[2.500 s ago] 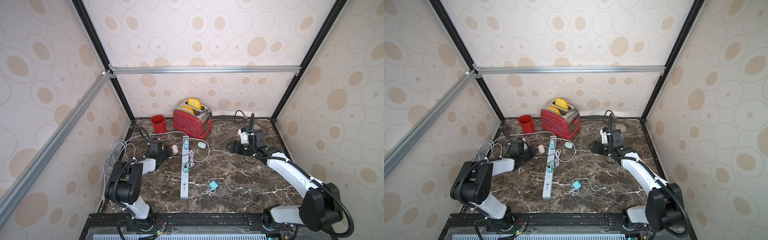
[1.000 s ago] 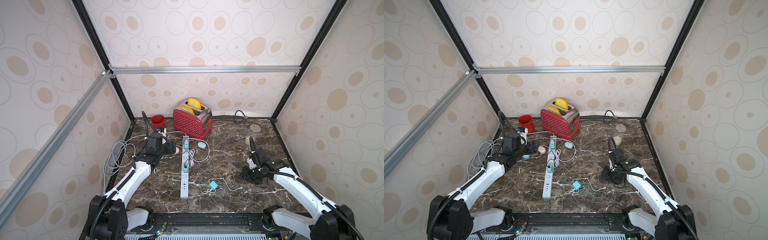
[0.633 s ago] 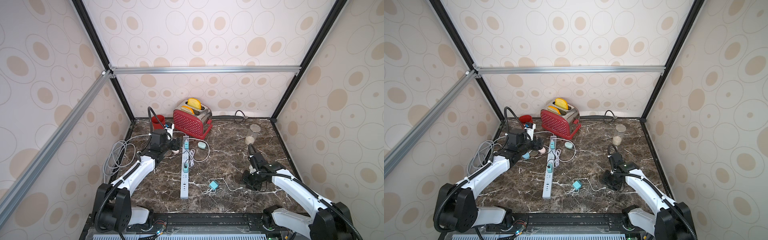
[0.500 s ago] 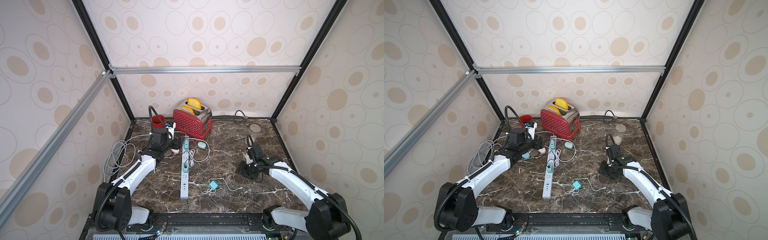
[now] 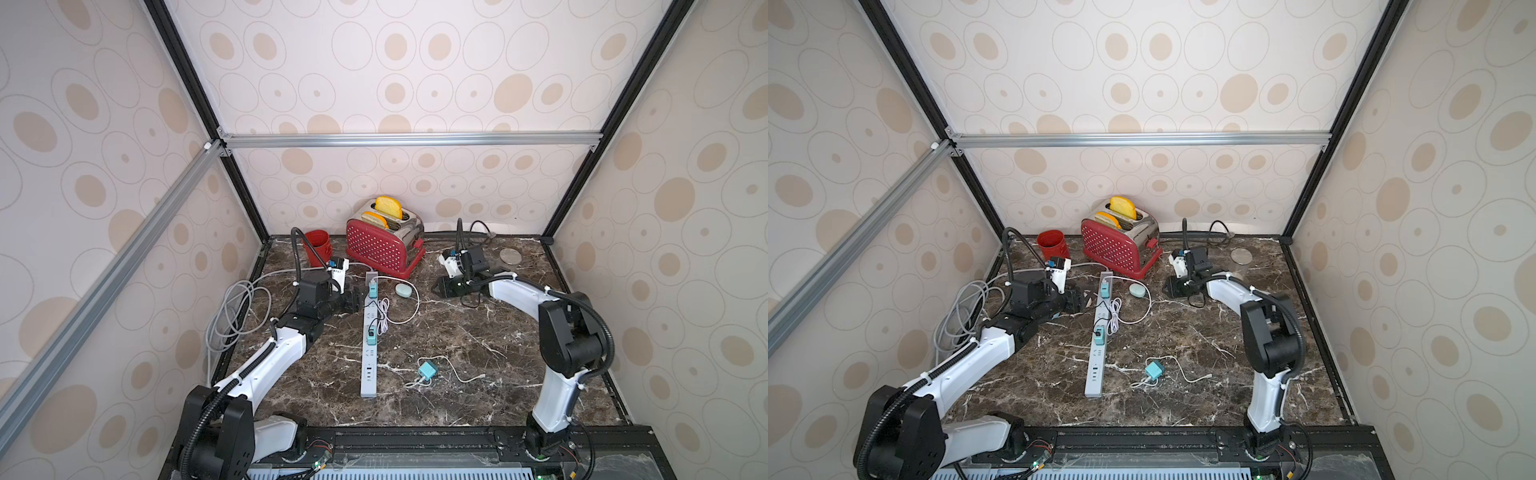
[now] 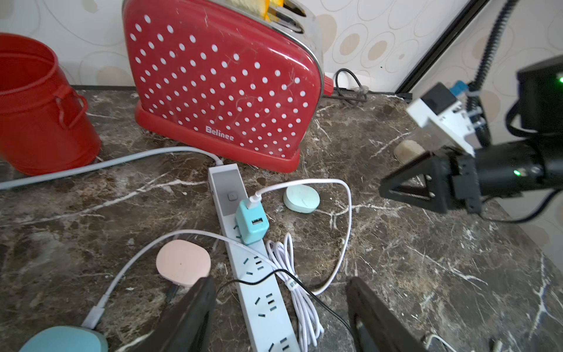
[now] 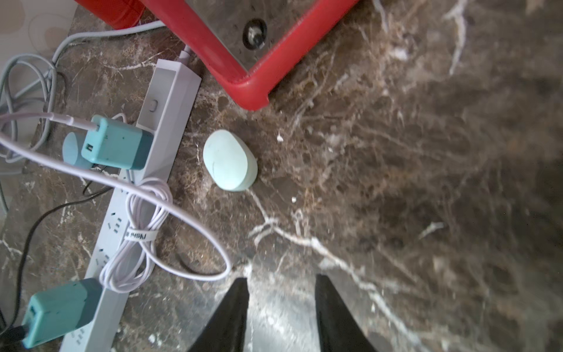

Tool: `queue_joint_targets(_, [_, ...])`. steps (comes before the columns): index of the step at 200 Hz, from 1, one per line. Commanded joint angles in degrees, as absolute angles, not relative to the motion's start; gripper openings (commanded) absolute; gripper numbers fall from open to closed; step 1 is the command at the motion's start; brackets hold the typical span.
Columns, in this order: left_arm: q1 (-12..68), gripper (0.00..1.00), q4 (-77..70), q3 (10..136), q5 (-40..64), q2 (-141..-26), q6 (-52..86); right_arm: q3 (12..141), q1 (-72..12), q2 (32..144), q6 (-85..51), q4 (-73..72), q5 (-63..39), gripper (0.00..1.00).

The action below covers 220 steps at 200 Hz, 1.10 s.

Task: Charge the bluetooth headset
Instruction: Place the bluetooth headset at the center of the board.

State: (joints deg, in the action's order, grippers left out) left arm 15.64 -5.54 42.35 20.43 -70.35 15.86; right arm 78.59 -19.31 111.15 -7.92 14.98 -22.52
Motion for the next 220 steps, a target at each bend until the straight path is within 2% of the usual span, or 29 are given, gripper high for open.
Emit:
queue_joint_targets(1, [15.7,0.68,-7.2,41.7,25.3,-68.9,17.7,84.4,-19.8,116.3,-0.5,16.9,-26.3,0.36])
queue_joint_targets(15, [15.7,0.68,-6.4,41.4,27.4,-68.5,19.2,87.3,-20.1,118.8,2.5,18.5,-27.9,0.41])
queue_joint_targets(32, [15.7,0.67,-4.7,40.6,28.0,-67.0,22.2,90.0,-20.6,121.1,6.4,19.5,-29.1,0.51])
queue_joint_targets(88, [15.8,0.66,-0.7,37.5,28.1,-61.4,26.5,101.9,-23.3,129.6,18.6,29.9,-30.4,0.56])
queue_joint_targets(131, [15.8,0.65,0.0,37.4,27.3,-61.0,26.2,106.0,-26.4,133.1,21.6,31.8,-26.9,0.69])
queue_joint_targets(190, [15.7,0.65,0.1,37.0,27.3,-60.5,26.2,107.6,-28.0,135.5,18.8,28.7,-23.2,0.72])
queue_joint_targets(220, [15.8,0.64,0.2,37.0,27.2,-60.7,26.0,109.5,-28.0,136.8,17.8,28.0,-23.2,0.69])
